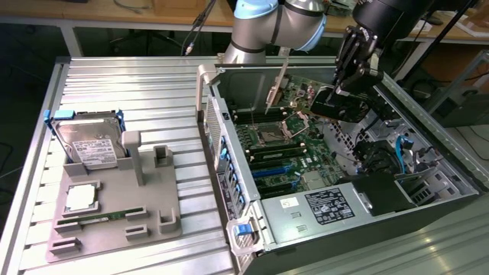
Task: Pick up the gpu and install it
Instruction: 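Insert the gpu into the slot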
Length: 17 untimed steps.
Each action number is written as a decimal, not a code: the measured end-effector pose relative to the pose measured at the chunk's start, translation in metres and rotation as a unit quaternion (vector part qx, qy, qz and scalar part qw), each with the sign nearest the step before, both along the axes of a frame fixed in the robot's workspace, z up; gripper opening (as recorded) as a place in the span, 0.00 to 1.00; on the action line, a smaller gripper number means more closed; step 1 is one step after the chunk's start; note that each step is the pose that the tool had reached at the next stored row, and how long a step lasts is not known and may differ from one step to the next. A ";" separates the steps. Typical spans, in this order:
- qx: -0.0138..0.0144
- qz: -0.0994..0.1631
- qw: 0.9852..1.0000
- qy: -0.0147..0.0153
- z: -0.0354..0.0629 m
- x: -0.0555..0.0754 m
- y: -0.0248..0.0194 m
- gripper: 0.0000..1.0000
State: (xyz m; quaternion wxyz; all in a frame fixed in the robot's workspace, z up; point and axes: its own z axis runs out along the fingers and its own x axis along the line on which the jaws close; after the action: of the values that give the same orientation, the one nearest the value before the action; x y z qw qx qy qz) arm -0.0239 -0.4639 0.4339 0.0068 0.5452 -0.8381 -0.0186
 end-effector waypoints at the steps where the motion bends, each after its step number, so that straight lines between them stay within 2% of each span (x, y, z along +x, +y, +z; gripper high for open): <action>1: 0.000 0.006 1.000 0.000 0.0000 0.000 0.0000 0.27; 10: 0.000 0.044 0.999 0.000 0.0000 -0.001 0.0000 0.27; 17: 0.000 0.050 0.999 0.000 0.0000 -0.002 0.0001 0.27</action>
State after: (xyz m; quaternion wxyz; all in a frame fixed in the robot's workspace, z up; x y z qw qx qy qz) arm -0.0258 -0.4639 0.4340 0.0078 0.5867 -0.8096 -0.0182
